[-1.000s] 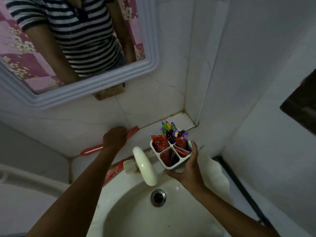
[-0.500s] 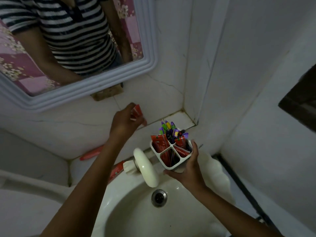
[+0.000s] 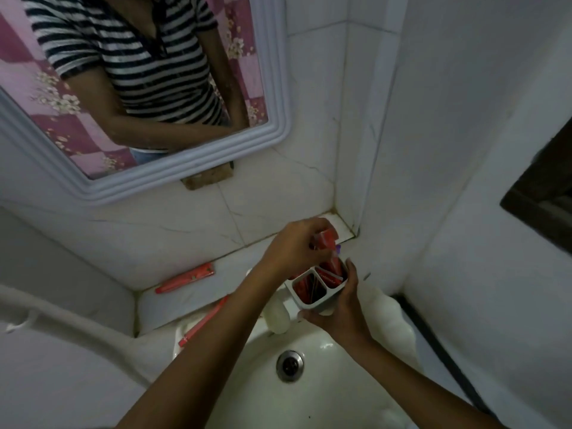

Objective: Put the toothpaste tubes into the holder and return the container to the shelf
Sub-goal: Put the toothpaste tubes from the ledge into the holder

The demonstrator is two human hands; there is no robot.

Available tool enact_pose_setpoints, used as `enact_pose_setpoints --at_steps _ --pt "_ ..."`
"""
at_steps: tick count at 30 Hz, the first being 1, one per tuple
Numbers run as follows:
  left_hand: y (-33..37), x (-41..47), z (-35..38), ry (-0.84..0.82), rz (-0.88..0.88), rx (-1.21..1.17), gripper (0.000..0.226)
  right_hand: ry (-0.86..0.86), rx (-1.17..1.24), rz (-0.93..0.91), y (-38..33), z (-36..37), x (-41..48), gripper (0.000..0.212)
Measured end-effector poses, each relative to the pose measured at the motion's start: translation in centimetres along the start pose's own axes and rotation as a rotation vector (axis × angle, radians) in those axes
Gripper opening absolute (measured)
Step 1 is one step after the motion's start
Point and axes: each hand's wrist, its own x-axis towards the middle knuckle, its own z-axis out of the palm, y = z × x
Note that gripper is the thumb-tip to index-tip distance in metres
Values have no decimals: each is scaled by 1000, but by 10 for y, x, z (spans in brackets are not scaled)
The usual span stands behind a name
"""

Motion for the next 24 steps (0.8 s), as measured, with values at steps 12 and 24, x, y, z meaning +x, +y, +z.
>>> enact_pose_setpoints --at_steps 12,24 --pt "7 -1 7 32 13 33 23 -30 9 40 -5 -5 -1 153" --pt "38 21 23 -208 85 403 14 -13 11 16 -11 -5 0 135"
